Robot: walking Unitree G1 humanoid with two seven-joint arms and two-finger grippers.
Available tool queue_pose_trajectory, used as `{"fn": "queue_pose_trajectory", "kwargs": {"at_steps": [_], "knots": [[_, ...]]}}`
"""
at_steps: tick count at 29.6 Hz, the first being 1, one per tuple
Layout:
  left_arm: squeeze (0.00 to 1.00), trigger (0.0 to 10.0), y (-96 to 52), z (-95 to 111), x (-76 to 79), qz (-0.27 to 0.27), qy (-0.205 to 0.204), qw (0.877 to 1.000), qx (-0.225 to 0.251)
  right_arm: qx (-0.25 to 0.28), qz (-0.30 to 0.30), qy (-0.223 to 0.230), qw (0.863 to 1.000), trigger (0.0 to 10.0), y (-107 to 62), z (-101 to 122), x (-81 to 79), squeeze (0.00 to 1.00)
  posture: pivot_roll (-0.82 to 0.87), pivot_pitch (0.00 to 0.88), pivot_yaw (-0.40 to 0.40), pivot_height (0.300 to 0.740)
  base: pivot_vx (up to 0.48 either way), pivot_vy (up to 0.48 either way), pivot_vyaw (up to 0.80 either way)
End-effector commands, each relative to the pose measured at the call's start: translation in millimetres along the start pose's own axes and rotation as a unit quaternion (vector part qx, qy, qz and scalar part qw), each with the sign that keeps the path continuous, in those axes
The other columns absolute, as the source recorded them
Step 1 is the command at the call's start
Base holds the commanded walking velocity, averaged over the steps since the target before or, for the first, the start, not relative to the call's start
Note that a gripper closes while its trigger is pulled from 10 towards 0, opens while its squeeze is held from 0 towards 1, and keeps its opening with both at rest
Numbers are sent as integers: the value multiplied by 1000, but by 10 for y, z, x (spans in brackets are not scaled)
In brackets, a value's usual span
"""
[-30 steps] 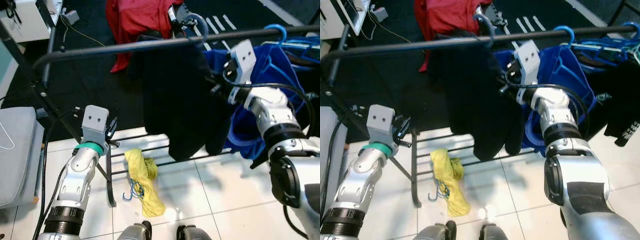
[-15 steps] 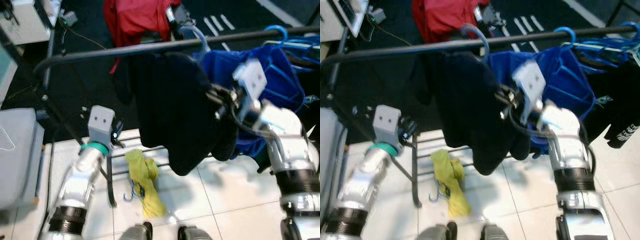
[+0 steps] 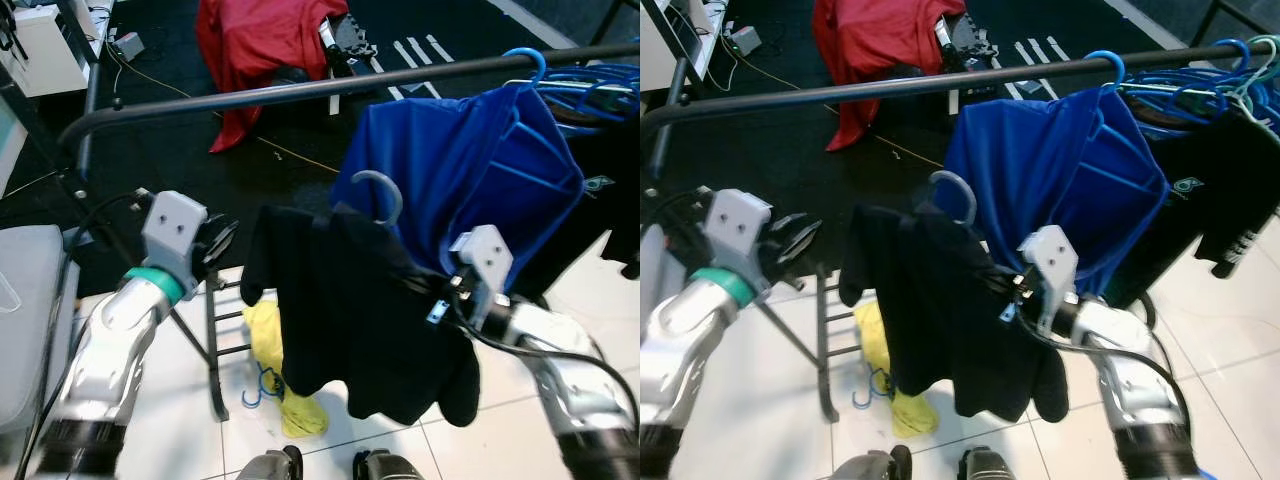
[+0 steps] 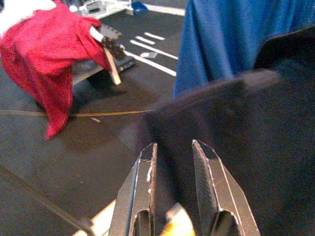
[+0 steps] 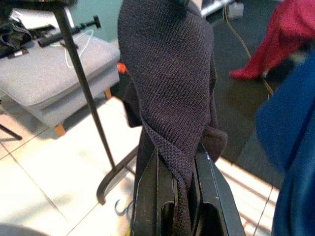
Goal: Hang hanger
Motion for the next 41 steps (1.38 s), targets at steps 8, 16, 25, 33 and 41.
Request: {"fn": "queue_pose_trajectory", "kwargs": {"at_steps": [8,16,25,33,41], "knots": [[1000,10000,-18,160,318,-73,-64,995,18,56,10,-72,996,10000,230,507,-30,0,-24,61,56,740,0,0,0],[1000,10000,214,226,279,-20,-65,997,40,81,142,-66,984,10000,116,775,-568,0,-64,73,71,740,0,0,0],[0,10000,34,93,-109,73,-21,997,10,48,164,-73,983,10000,-23,678,-599,0,-56,81,64,740,0,0,0],[0,10000,-119,-55,-203,84,-15,996,-22,55,129,-77,987,10000,-18,745,-480,0,-51,78,69,740,0,0,0],[1000,10000,-235,-143,-138,39,-7,998,-40,40,105,-95,989,10000,-52,784,-279,0,-52,81,65,740,0,0,0]]}}
Point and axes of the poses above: a point about 5 cm out from each wrist's last joint towards the gripper, its own y axis pointing out of the wrist towards the gripper, its own z axis along the axis of the wrist's last joint, x = y × z, the point moved 5 cm from there along y, pointing out of the wrist towards the gripper, and after that the axes turned 5 degrees about -y, right-handed, at the moved point
